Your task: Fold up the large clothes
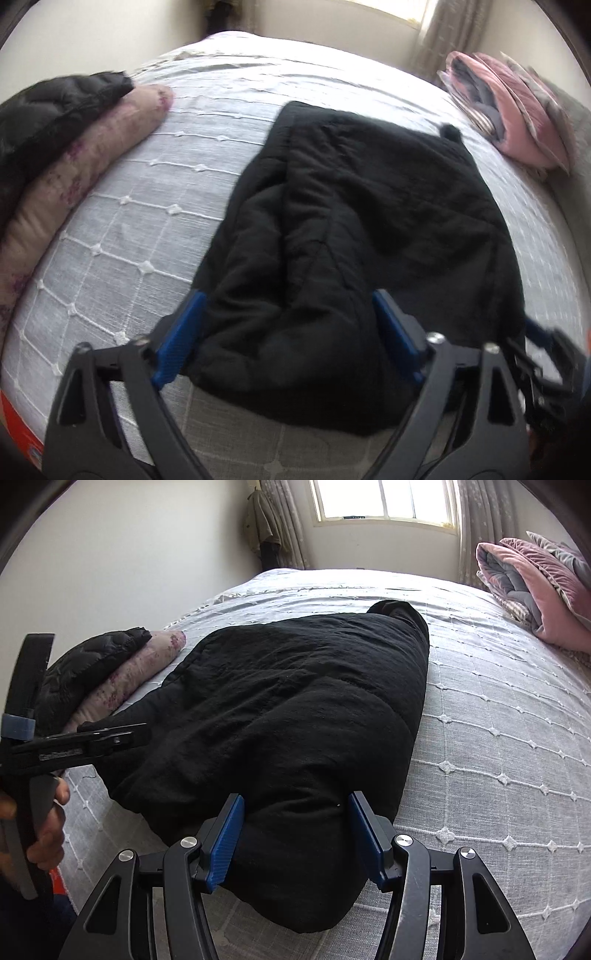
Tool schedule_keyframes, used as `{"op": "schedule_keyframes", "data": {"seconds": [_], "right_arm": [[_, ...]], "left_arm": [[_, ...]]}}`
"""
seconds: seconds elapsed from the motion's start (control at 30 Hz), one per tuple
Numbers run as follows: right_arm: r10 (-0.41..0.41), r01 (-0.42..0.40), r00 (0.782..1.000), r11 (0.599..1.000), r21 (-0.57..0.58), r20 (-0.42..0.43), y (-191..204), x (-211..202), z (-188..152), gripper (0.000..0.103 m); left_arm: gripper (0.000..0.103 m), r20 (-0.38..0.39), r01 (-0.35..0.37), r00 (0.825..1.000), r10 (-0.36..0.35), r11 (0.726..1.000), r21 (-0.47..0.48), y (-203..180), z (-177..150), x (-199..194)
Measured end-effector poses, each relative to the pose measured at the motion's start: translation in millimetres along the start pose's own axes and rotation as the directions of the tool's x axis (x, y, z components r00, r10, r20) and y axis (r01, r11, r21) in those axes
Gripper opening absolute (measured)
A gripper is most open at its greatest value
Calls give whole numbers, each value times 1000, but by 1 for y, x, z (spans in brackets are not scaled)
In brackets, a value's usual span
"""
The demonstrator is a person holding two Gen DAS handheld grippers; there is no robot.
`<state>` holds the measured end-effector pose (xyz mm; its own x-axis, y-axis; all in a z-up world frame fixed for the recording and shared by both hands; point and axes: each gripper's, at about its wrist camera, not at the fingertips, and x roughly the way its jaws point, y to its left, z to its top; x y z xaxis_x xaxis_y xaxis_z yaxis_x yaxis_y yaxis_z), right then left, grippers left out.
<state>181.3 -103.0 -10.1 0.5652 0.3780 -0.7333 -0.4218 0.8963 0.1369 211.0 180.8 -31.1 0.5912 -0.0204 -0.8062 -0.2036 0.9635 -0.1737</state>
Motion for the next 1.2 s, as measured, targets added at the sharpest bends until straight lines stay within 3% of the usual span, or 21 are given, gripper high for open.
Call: {"op": "schedule_keyframes", "data": {"seconds": [0.07,0.17,0.27,0.37,0.43,0.47,0.53,0.67,0.83,0.93,1.0,1.07,1.13,1.2], "right_arm": [[1,-1,1000,1000,3,2,0,0,0,59],[-5,4,1000,1000,7,9,2,-1,0,59],[-9,9,1000,1000,3,19,4,-2,0,59],[21,-22,999,1000,15,29,6,-4,1,59],[46,-47,998,999,15,40,9,-5,0,57],[49,-50,998,999,5,45,14,-4,0,57],[23,-22,999,999,-23,38,22,4,-2,58],[-14,13,1000,998,-59,-11,33,25,-5,58],[-47,44,998,996,-76,-48,39,34,-4,58],[-16,14,999,998,-55,-41,33,31,-2,58],[15,-16,1000,1000,-25,-19,27,23,-1,58],[42,-42,999,999,9,7,21,11,-1,58],[59,-60,998,997,44,12,13,-3,1,53],[71,-75,996,995,58,62,8,-24,5,45]], "left_arm": [[45,-6,140,990,-141,986,-92,11,4,2],[34,60,219,976,-212,960,-173,20,7,-11],[32,168,227,964,-204,965,-131,13,12,-34],[32,267,235,942,-204,968,-87,14,31,-48],[32,240,213,953,-187,973,-89,19,39,-38],[32,195,182,968,-160,978,-102,23,39,-25],[37,28,78,997,-75,989,-127,32,25,17],[44,2,142,989,-145,964,-226,56,18,18],[54,-4,154,987,-161,949,-276,63,18,8],[55,69,142,989,-129,956,-257,64,20,-19],[55,144,101,987,-68,966,-236,61,22,-38],[55,222,70,975,-16,969,-236,65,23,-59],[55,282,113,959,-42,964,-242,70,24,-69],[55,283,173,953,-113,965,-198,61,28,-68]]}}
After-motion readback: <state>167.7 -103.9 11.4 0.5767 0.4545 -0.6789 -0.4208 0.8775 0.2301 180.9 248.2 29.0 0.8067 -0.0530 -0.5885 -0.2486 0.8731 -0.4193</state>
